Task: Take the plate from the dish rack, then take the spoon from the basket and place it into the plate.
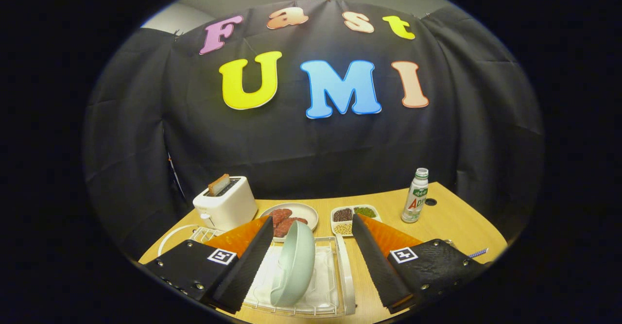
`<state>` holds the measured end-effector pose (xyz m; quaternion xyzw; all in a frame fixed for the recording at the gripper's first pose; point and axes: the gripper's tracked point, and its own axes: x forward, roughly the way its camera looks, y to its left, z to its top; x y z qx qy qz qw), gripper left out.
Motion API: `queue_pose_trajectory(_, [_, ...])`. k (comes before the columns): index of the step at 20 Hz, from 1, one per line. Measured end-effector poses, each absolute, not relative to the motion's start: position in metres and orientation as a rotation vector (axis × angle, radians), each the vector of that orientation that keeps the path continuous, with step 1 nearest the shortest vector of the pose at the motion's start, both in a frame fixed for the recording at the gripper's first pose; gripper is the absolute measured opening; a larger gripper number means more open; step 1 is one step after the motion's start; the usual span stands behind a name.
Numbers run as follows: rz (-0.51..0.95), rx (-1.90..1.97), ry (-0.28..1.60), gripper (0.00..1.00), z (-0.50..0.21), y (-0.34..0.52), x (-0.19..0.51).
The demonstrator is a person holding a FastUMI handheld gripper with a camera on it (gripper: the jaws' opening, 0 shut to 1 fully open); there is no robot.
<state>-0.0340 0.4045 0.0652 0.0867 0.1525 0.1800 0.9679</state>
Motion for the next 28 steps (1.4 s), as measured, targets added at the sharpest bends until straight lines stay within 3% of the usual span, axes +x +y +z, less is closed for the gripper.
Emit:
queue_pose_trajectory(3, [0.387, 0.185, 0.417, 0.84, 0.040, 0.419, -0.028])
queue_pose_trajectory(6, [0.414, 0.210, 0.528, 0.84, 0.013, 0.434, -0.026])
queue_pose_trajectory(9, [0.430, 0.217, 0.590, 0.69, 0.001, 0.441, -0.026])
queue_pose_trajectory(14, [0.442, 0.221, 0.722, 0.70, -0.028, 0.455, -0.026])
queue_pose_trajectory(17, [0.427, 0.203, 0.766, 0.43, -0.036, 0.457, -0.030])
queue_pose_trajectory(20, [0.356, 0.143, 0.790, 0.37, -0.042, 0.447, -0.027])
queue_pose_trajectory(28, [0.273, 0.009, 0.766, 0.37, -0.030, 0.449, -0.027])
